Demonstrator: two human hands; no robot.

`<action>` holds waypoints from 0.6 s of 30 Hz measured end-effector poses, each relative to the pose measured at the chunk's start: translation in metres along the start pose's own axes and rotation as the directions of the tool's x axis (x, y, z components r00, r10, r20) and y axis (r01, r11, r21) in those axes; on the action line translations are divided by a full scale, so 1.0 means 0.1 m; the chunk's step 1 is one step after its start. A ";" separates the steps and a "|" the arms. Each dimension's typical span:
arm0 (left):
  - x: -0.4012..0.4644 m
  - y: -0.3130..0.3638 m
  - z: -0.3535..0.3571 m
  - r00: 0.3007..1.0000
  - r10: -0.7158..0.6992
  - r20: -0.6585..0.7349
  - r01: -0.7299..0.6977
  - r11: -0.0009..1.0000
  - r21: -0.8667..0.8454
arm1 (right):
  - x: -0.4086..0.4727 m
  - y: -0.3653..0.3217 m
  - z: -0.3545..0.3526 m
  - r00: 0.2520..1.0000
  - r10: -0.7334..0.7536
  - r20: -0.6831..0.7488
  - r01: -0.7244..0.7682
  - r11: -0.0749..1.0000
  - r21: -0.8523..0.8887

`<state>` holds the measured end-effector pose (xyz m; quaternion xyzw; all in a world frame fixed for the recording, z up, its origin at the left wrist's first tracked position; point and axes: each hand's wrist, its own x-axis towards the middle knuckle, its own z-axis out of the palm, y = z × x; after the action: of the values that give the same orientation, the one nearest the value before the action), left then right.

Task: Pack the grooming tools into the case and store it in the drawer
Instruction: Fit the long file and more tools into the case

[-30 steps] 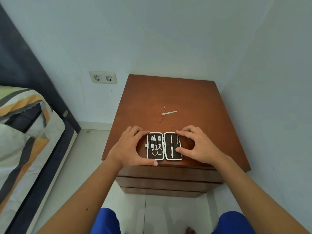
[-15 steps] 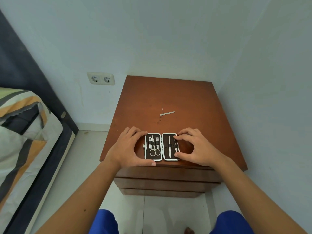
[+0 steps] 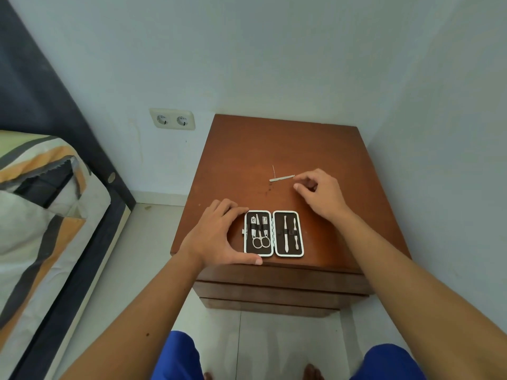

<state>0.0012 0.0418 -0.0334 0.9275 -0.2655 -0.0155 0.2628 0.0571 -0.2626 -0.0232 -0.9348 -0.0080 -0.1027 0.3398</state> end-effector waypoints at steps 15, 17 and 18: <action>0.00 0.00 0.01 1.000 0.003 -0.004 -0.003 1.000 0.001 | 0.30 -0.06 0.01 0.981 0.035 0.189 0.019 0.962 -0.274; 0.00 0.00 0.01 1.000 0.002 -0.002 -0.002 1.000 -0.004 | 0.23 -0.06 -0.05 0.977 0.028 0.213 0.029 0.966 -0.257; 0.00 0.00 0.01 1.000 0.001 0.001 -0.001 1.000 -0.004 | 0.19 -0.06 -0.09 0.978 0.030 0.206 0.016 0.976 -0.217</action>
<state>0.0011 0.0418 -0.0342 0.9268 -0.2663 -0.0163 0.2643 0.0732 -0.2647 -0.0086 -0.9720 -0.0290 -0.0034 0.2330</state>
